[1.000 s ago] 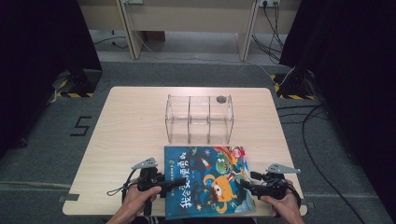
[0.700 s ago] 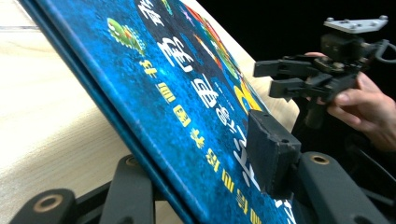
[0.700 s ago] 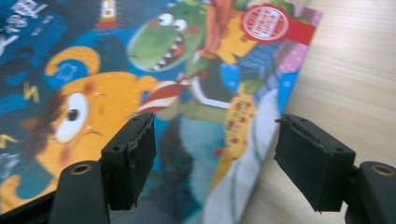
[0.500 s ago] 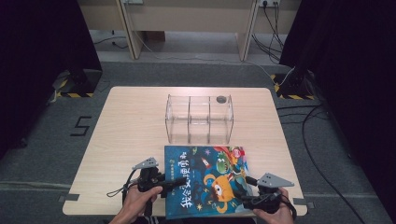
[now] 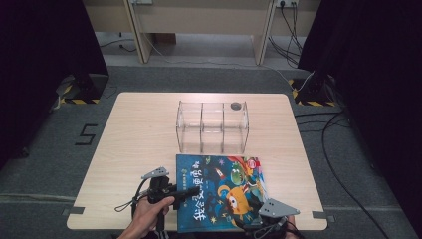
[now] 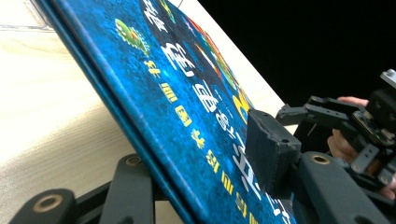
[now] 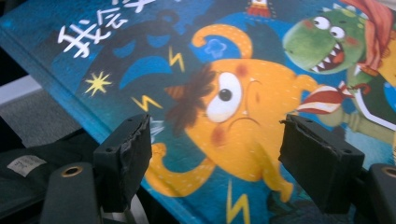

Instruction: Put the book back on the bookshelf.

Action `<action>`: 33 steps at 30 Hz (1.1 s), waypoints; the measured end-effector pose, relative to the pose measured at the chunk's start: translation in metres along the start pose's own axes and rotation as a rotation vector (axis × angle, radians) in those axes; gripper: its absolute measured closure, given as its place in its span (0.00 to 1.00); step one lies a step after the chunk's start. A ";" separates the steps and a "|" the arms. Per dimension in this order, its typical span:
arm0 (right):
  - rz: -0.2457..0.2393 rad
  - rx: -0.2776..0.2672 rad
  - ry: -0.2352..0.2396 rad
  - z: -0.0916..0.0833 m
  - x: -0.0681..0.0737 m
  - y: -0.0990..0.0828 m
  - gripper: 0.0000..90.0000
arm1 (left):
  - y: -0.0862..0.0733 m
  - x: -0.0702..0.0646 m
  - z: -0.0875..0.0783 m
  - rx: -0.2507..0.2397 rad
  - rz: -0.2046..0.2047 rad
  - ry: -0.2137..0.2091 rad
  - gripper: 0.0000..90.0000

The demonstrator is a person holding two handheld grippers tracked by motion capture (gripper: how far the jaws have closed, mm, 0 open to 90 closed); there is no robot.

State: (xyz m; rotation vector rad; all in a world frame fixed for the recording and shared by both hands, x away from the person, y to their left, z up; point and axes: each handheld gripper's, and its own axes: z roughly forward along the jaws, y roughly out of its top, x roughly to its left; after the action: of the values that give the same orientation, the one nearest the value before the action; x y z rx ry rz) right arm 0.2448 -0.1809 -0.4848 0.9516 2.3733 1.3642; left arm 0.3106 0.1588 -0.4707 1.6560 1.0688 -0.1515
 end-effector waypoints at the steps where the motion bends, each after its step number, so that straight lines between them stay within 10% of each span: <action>1: -0.005 0.002 0.000 0.001 0.002 0.000 0.28 | 0.000 0.000 0.000 0.002 -0.002 0.004 0.61; 13: -0.111 0.037 0.020 0.012 0.028 -0.001 0.24 | 0.002 0.001 0.002 0.009 -0.036 0.005 0.58; 24: -0.310 0.078 -0.118 0.025 0.047 -0.001 0.22 | 0.002 0.000 0.002 0.002 -0.084 -0.012 0.55; 33: -0.338 0.058 -0.171 0.033 0.054 0.002 0.22 | 0.001 -0.006 0.003 0.008 -0.084 -0.021 0.51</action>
State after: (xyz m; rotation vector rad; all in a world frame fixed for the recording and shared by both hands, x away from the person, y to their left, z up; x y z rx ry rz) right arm 0.2209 -0.1233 -0.4953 0.6152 2.3221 1.0500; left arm 0.3092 0.1528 -0.4679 1.6135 1.1239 -0.2276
